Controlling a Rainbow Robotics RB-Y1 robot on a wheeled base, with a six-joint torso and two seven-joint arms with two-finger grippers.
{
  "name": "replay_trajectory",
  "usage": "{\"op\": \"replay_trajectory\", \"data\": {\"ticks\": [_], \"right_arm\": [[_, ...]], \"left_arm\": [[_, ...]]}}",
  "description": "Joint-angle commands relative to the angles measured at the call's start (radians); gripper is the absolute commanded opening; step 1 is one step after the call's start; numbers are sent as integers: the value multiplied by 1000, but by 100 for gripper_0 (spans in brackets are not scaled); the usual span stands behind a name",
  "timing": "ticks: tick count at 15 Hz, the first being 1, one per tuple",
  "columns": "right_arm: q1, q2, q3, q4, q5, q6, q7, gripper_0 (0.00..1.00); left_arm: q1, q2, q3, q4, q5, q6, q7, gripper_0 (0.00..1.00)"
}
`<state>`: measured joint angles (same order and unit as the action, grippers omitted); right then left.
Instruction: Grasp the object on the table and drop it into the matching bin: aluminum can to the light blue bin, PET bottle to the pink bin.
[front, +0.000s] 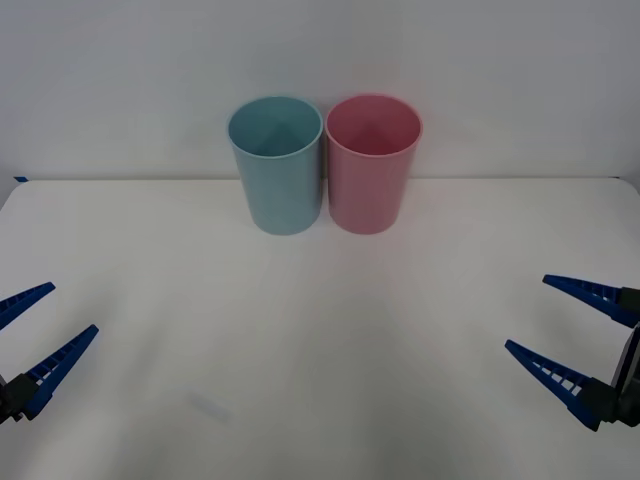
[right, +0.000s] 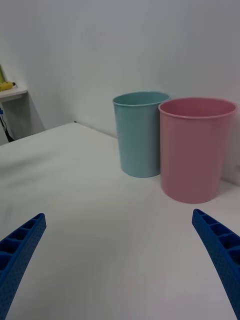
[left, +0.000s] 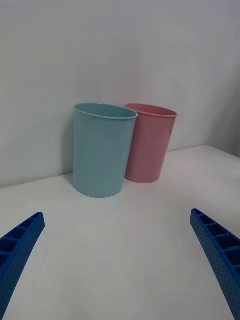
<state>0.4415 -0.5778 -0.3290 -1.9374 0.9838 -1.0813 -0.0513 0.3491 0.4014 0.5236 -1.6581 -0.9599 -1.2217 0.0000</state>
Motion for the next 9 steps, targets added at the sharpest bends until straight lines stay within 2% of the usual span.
{"op": "replay_trajectory", "data": {"ticks": [1,4,9], "right_arm": [[14,24,-48,40,-8,-69,-13,100],[0,36,-81,98,-8,-131,-16,100],[-1,36,-82,103,-7,-140,-19,100]], "left_arm": [[0,0,0,0,0,0,0,100],[0,0,0,0,0,0,0,100],[0,0,0,0,0,0,0,100]]}}
